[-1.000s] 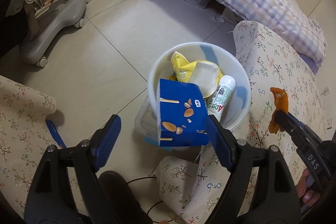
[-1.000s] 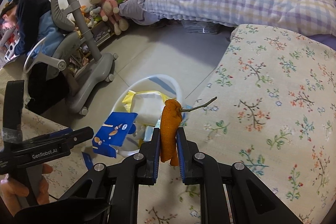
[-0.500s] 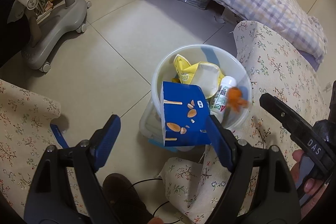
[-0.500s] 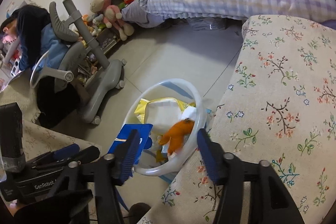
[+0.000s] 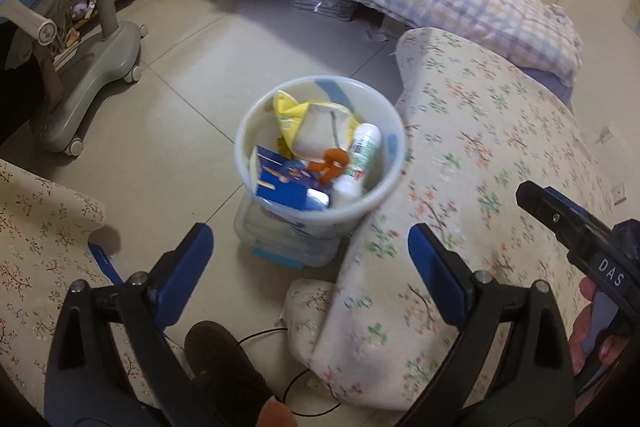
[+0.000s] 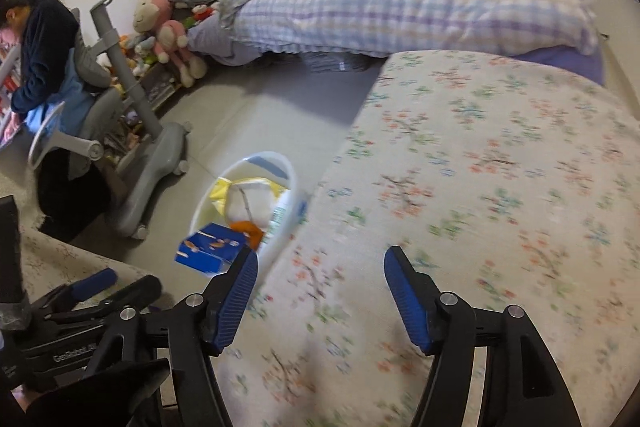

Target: Collect trash

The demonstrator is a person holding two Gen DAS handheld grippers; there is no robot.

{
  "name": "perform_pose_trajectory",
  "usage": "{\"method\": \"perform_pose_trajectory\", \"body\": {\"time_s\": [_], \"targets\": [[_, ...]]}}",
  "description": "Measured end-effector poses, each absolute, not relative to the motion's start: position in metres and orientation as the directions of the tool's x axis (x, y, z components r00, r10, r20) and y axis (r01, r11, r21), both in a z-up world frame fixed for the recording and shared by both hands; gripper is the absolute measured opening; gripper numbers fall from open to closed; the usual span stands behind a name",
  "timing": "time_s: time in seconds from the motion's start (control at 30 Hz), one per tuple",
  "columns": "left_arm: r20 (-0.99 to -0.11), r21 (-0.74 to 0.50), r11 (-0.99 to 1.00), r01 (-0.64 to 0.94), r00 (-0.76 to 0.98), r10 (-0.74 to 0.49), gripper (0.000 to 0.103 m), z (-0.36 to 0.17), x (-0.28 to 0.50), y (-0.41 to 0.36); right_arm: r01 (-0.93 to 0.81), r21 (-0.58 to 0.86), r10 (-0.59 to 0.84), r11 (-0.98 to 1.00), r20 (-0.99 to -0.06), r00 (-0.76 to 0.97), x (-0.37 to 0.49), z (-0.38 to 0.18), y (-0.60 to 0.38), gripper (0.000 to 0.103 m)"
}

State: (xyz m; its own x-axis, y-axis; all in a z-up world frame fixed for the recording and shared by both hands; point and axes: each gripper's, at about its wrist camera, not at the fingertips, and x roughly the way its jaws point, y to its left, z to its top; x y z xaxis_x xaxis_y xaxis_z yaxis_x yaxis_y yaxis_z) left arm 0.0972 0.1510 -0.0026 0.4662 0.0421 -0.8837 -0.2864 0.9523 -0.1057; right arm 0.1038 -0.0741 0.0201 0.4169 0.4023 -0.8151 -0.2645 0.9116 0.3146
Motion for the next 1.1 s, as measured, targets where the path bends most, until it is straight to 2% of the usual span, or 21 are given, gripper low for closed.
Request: {"method": "perform_pose_trajectory", "body": {"time_s": [0.13,0.4,0.8,0.93,1.1], "targets": [[-0.869,-0.091,0.968,-0.234,0.494,0.037,0.1,0.017,0.081,0.13,-0.215,0.243,0.316,0.946,-0.837,0.447,0.076,0.035,-0.105,0.079],[-0.837,-0.096,0.982,-0.162,0.547,0.009,0.1,0.033,0.038,0.099,-0.151,0.186,0.238,0.971,-0.814,0.53,0.005,0.063,-0.149,0.084],[-0.792,-0.029,0.996,-0.079,0.61,0.025,0.1,0.022,0.004,0.071,0.029,0.042,0.013,0.999,-0.768,0.641,-0.052,0.047,-0.18,0.086],[-0.788,-0.072,0.995,-0.075,0.615,-0.01,0.1,0.023,0.006,0.071,0.037,0.06,0.019,0.997,-0.74,0.672,-0.056,0.052,-0.182,0.086],[-0.781,-0.058,0.996,-0.073,0.624,0.001,0.1,0.021,0.002,0.066,0.011,0.042,0.024,0.999,-0.751,0.66,-0.054,0.046,-0.174,0.086]]}}
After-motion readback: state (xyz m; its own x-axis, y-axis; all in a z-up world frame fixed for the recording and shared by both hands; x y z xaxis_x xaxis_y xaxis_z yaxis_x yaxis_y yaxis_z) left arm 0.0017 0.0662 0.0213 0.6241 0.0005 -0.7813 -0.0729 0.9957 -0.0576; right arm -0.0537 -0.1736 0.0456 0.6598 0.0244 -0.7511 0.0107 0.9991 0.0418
